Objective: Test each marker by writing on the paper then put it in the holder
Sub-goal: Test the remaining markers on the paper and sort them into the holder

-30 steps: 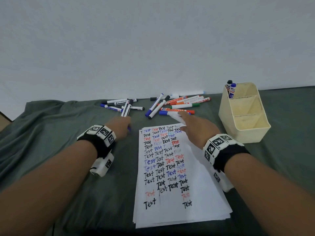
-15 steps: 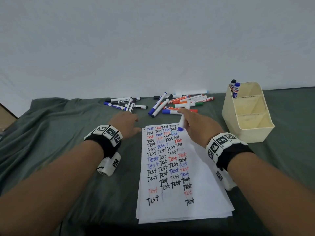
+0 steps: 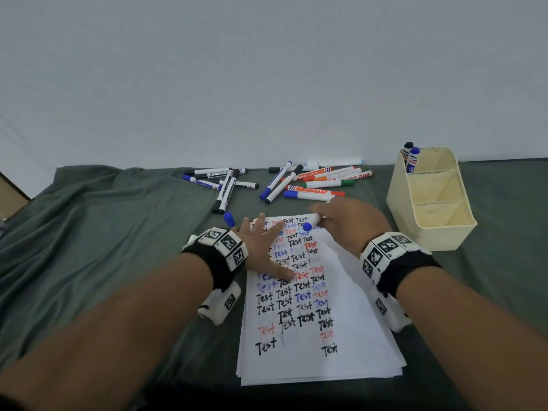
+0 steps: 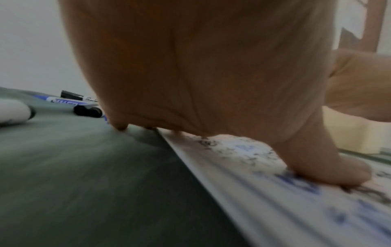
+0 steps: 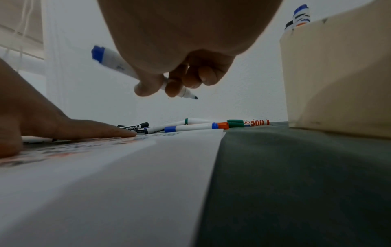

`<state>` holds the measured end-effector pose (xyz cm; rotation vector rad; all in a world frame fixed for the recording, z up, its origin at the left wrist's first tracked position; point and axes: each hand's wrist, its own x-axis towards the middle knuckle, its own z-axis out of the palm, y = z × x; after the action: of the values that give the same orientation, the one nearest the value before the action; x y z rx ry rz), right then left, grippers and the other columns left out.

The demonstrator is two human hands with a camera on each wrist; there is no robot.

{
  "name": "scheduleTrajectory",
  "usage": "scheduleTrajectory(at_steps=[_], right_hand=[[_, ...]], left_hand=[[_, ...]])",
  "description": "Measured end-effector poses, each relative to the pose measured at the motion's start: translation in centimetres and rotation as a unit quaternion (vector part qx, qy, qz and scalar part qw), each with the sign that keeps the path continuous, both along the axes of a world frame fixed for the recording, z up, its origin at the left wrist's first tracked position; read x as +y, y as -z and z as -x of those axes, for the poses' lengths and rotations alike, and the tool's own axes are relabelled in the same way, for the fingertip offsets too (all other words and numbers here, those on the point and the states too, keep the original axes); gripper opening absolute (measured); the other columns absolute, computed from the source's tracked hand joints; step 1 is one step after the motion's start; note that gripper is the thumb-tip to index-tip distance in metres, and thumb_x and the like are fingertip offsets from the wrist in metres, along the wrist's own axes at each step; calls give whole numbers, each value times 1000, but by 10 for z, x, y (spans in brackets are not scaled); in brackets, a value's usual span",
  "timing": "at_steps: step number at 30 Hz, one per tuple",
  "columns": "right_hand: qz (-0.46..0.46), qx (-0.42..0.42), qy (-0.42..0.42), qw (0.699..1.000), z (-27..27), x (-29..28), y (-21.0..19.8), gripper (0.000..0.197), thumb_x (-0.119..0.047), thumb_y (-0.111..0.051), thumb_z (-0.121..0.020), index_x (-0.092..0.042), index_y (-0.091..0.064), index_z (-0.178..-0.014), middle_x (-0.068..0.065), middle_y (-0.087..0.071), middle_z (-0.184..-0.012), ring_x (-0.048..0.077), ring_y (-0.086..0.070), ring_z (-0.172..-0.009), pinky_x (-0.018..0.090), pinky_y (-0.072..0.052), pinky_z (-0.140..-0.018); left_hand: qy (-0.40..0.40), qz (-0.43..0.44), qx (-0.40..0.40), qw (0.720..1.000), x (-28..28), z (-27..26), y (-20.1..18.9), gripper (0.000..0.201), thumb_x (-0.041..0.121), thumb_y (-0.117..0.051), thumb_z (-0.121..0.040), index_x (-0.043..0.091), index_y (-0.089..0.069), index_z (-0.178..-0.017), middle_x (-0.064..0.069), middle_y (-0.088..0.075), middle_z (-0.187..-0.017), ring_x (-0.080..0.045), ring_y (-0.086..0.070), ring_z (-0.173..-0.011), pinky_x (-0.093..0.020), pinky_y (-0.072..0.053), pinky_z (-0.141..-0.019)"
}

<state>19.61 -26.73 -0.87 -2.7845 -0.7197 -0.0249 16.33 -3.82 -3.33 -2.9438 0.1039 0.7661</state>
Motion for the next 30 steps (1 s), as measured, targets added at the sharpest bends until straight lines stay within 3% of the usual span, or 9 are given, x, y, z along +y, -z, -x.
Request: scheduleTrajectory(at_steps=[5, 12, 14, 16, 18, 21, 24, 27, 30], right_hand=[[-64, -12, 3, 998, 5, -1, 0, 29, -34, -53, -104, -34, -64, -131, 1, -66, -124, 23, -60, -113, 36, -49, -93], [-215, 4, 30, 976, -3, -7, -10, 20, -36, -73, -92, -24, -66, -77, -5, -56, -87, 12, -52, -82, 33, -39, -74], [-328, 2, 80, 941, -9, -10, -18, 5, -29, -77, -89, -25, -78, -91, -16, -68, -96, 2, -62, -93, 21, -47, -85], [-393, 4, 111, 913, -13, -9, -22, 8, -32, -77, -88, -35, -80, -94, -22, -73, -87, -10, -65, -86, 4, -45, -75], [-418, 28, 129, 899, -13, -2, -21, 11, -43, -74, -87, -38, -79, -78, -13, -74, -70, 0, -69, -66, 14, -52, -62], [-454, 84, 149, 875, -12, 6, -4, 13, -35, -73, -88, -37, -77, -75, -7, -76, -73, 17, -73, -69, 34, -62, -70], [-521, 142, 188, 821, -13, 11, 16, 20, -31, -68, -96, -30, -79, -79, -1, -78, -82, 18, -73, -73, 35, -62, -73], [-622, 214, 251, 710, -16, 13, 30, 12, -24, -70, -96, -12, -71, -92, 14, -78, -87, 19, -73, -67, 30, -59, -67], [-633, 216, 270, 693, -15, 13, 36, 8, -17, -68, -96, -10, -67, -91, 10, -76, -77, 18, -70, -62, 27, -57, -62]], left_hand=[[-10, 24, 8, 1000, 6, 3, 12, 135, 105, -44, -47, 48, 26, -148, -2, 33, -161, -37, 24, -149, -64, 5, -118], [-13, 45, -4, 999, 6, 3, 16, 136, 106, -43, -45, 49, 26, -147, -3, 34, -160, -39, 25, -148, -63, 8, -117], [-10, 46, -13, 999, 7, 3, 17, 136, 107, -41, -43, 49, 25, -148, -4, 32, -161, -39, 23, -149, -64, 7, -117], [-9, 52, -19, 998, 7, 4, 18, 137, 108, -39, -40, 49, 24, -148, -4, 30, -162, -40, 21, -149, -65, 7, -116], [-11, 57, -22, 998, 6, 4, 17, 139, 109, -37, -36, 50, 23, -147, -5, 29, -162, -41, 21, -149, -65, 7, -115], [-15, 60, -16, 998, 5, 4, 16, 139, 108, -38, -37, 50, 23, -147, -4, 31, -162, -41, 22, -149, -64, 8, -115], [-15, 60, -18, 998, 5, 4, 15, 136, 107, -41, -43, 49, 22, -148, -5, 30, -162, -41, 22, -149, -65, 7, -115], [-14, 57, -14, 998, 4, 5, 14, 135, 106, -41, -45, 48, 22, -149, -6, 30, -162, -41, 23, -148, -65, 6, -117], [-14, 55, -8, 998, 3, 6, 12, 136, 105, -42, -45, 47, 22, -150, -6, 31, -162, -42, 23, -148, -66, 6, -117]])
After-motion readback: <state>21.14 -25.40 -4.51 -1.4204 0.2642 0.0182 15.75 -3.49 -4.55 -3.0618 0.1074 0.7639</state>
